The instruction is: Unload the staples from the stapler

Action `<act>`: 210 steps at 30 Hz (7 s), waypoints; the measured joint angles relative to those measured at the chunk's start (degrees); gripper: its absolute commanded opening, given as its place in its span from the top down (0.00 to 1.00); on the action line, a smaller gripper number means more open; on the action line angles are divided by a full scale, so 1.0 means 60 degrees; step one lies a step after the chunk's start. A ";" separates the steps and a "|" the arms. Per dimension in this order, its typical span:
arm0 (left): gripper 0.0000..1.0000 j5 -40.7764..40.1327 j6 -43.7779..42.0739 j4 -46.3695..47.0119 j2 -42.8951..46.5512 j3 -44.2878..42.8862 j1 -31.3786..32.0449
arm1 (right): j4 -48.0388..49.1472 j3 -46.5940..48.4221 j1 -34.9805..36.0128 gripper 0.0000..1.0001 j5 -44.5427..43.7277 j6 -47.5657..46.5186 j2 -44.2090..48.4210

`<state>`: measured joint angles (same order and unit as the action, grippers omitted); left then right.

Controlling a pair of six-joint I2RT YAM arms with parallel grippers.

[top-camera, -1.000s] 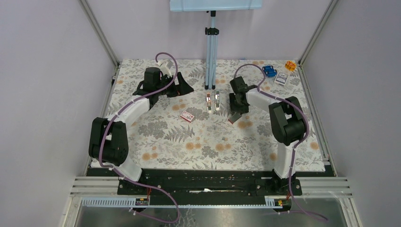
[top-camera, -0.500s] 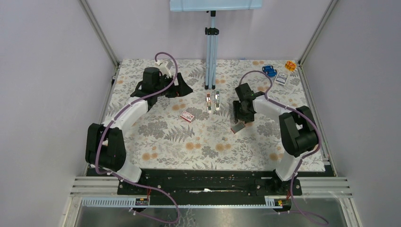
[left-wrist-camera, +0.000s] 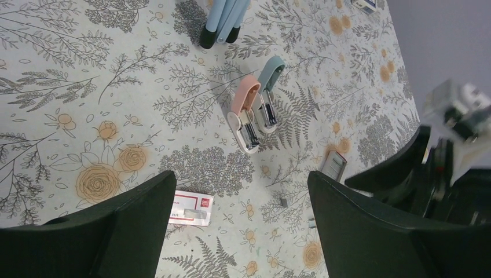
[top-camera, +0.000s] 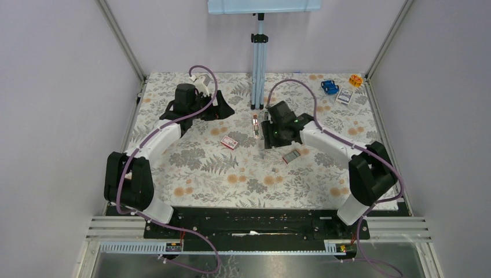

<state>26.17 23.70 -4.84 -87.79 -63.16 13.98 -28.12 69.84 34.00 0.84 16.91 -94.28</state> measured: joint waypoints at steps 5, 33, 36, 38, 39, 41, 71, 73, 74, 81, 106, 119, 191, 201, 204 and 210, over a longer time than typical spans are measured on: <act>0.12 -0.0178 0.0000 -0.0047 0.0127 0.0000 0.0000 | 0.0317 -0.0557 0.1060 0.41 -0.0732 0.1967 -0.0146; 0.12 -0.0259 0.0047 -0.0058 0.0386 0.0007 0.0000 | 0.0251 -0.1818 0.1967 0.50 -0.2277 0.5169 -0.0685; 0.12 -0.0259 0.0047 -0.0058 0.0386 0.0007 0.0000 | 0.0175 -0.1851 0.2051 0.50 -0.2277 0.5198 -0.0754; 0.12 -0.0259 0.0047 -0.0058 0.0386 0.0007 0.0000 | 0.0106 -0.1891 0.2076 0.54 -0.2280 0.5220 -0.0761; 0.12 -0.0259 0.0047 -0.0058 0.0386 0.0007 0.0000 | 0.0080 -0.1912 0.2076 0.58 -0.2291 0.5227 -0.0765; 0.12 -0.0259 0.0047 -0.0058 0.0386 0.0007 0.0000 | 0.0062 -0.1923 0.2080 0.62 -0.2310 0.5246 -0.0765; 0.12 -0.0189 0.0058 -0.0044 0.0386 0.0113 0.0000 | -0.0015 -0.1840 0.2095 0.80 -0.2568 0.5227 -0.0871; 0.12 -0.0182 0.0069 -0.0040 0.0386 0.0113 0.0000 | -0.0011 -0.1836 0.2095 0.80 -0.2565 0.5184 -0.0871; 0.12 -0.0182 0.0084 -0.0040 0.0386 0.0113 0.0000 | -0.0007 -0.1836 0.2095 0.80 -0.2561 0.5151 -0.0867; 0.12 -0.0182 0.0087 -0.0040 0.0386 0.0113 0.0000 | 0.0051 -0.1832 0.2095 0.79 -0.2466 0.4696 -0.0849; 0.12 -0.0164 0.0098 -0.0040 0.0386 0.0113 0.0000 | -0.0481 -0.1439 0.1173 0.78 -0.2484 0.3115 0.0029; 0.12 -0.0146 0.0120 -0.0040 0.0386 0.0113 0.0000 | -0.0375 -0.1435 0.0506 0.77 -0.2463 0.0546 -0.0018; 0.12 -0.0033 0.0127 -0.0040 0.0382 0.0117 0.0000 | -0.0248 -0.1308 0.0215 0.61 -0.3005 -0.0535 -0.0295; 0.12 -0.0015 0.0127 -0.0040 0.0382 0.0117 0.0000 | 0.0444 -0.1198 0.0197 0.47 -0.1231 0.0408 -0.0295; 0.12 -0.0015 0.0127 -0.0040 0.0382 0.0117 0.0000 | 0.0663 -0.1038 0.0200 0.45 -0.0911 0.0765 -0.0324; 0.12 -0.0015 0.0127 -0.0040 0.0382 0.0117 0.0000 | 0.0958 -0.0310 0.0488 0.43 -0.0623 0.1472 -0.1035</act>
<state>26.09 24.47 -5.08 -85.49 -62.46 13.98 -22.37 67.99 36.93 -2.90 25.74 -100.49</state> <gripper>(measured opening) 0.882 0.579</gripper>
